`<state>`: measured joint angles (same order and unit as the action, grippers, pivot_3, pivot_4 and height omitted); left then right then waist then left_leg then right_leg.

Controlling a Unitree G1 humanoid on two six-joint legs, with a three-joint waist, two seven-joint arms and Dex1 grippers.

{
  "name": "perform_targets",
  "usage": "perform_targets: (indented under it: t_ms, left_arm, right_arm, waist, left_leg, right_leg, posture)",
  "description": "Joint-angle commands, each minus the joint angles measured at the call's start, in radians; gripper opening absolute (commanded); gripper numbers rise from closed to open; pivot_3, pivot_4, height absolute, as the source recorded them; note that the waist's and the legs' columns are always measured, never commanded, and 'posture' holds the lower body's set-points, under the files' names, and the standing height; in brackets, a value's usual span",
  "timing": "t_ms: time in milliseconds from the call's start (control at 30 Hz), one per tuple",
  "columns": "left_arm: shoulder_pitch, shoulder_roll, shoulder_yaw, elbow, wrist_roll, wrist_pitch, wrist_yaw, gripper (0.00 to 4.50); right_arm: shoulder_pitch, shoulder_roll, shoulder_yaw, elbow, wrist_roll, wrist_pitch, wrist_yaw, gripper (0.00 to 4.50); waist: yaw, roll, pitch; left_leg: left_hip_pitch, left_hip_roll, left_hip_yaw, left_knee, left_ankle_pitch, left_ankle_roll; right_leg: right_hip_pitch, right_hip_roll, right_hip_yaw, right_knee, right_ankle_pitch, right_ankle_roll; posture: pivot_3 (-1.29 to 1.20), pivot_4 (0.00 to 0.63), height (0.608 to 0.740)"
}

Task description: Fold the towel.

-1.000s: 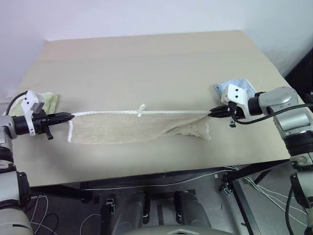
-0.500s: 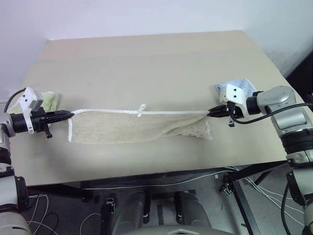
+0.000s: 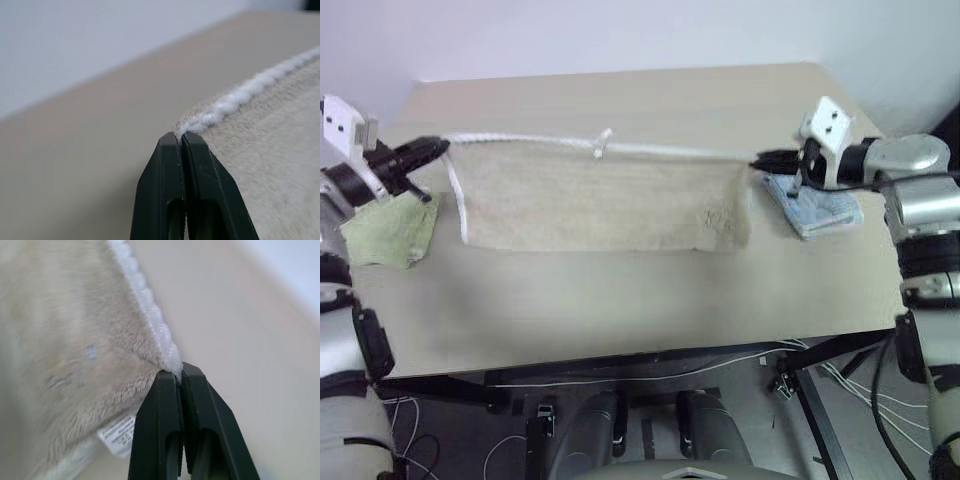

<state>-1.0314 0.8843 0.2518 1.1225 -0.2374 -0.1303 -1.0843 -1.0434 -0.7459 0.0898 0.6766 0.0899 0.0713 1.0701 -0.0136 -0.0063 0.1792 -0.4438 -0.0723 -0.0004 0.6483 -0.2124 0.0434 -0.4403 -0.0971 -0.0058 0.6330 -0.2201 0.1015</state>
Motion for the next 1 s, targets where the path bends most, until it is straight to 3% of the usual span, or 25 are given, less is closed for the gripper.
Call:
perform_targets:
  t_ms: [33,133,233,367,600,833,1000]
  left_arm:
    - [-0.138,0.019,0.003,0.102,0.069,-0.105,0.211,0.03]
    - [-0.223,0.034,-0.028,0.157,0.136,-0.143,0.337,0.03]
    - [-0.261,0.058,-0.045,0.18,0.174,-0.158,0.356,0.03]
    - [-0.232,0.106,-0.035,0.179,0.152,-0.122,0.126,0.03]
    - [0.016,0.226,-0.026,0.14,0.109,-0.012,-0.298,0.03]
    - [0.315,0.315,0.023,0.019,0.033,0.09,-0.504,0.03]
    - [0.58,0.361,0.07,-0.146,-0.072,0.18,-0.53,0.03]
  right_arm:
    - [-0.14,0.015,-0.028,0.195,-0.075,-0.104,-0.173,0.0]
    - [-0.224,0.036,-0.029,0.295,-0.095,-0.169,-0.219,0.0]
    - [-0.248,0.03,-0.032,0.327,-0.095,-0.2,-0.194,0.0]
    - [-0.127,-0.004,-0.032,0.17,-0.046,-0.164,-0.032,0.0]
    - [0.244,-0.132,-0.062,-0.367,0.104,0.105,0.181,0.0]
    - [0.511,-0.301,-0.118,-0.726,0.23,0.309,0.266,0.0]
    - [0.644,-0.388,-0.165,-0.884,0.327,0.393,0.299,0.0]
  waist:
    - [-0.001,0.0,0.0]
    - [-0.002,0.0,0.0]
    - [-0.002,0.0,0.0]
    - [-0.006,-0.001,0.0]
    - [-0.005,0.0,0.001]
    - [-0.003,0.0,0.001]
    - [-0.003,0.0,0.0]
  left_leg:
    - [0.0,0.0,0.0,0.0,0.0,0.0]
    - [-0.001,-0.001,0.0,-0.002,0.0,0.0]
    - [-0.001,-0.001,0.001,-0.002,0.0,0.0]
    - [-0.001,-0.001,0.002,-0.002,0.0,0.001]
    - [0.0,0.0,0.003,0.0,-0.001,0.003]
    - [0.001,0.001,0.002,0.002,-0.002,0.002]
    - [0.001,0.001,0.002,0.0,-0.003,0.0]
  right_leg:
    - [0.0,0.0,0.0,0.0,0.0,0.0]
    - [-0.001,0.001,0.0,-0.001,0.0,0.0]
    - [-0.001,0.002,0.0,-0.001,-0.001,0.001]
    - [0.0,0.003,0.0,-0.001,-0.001,0.002]
    - [0.001,0.002,0.0,0.001,-0.002,0.004]
    - [0.001,-0.002,0.002,0.001,-0.002,0.003]
    - [0.0,-0.004,0.003,0.0,-0.004,-0.001]
  posture:
    - [0.0,0.15,0.74]
    - [0.0,0.15,0.74]
    - [0.0,0.15,0.74]
    - [0.0,0.15,0.74]
    - [0.0,0.15,0.74]
    - [0.0,0.15,0.74]
    - [0.0,0.15,0.74]
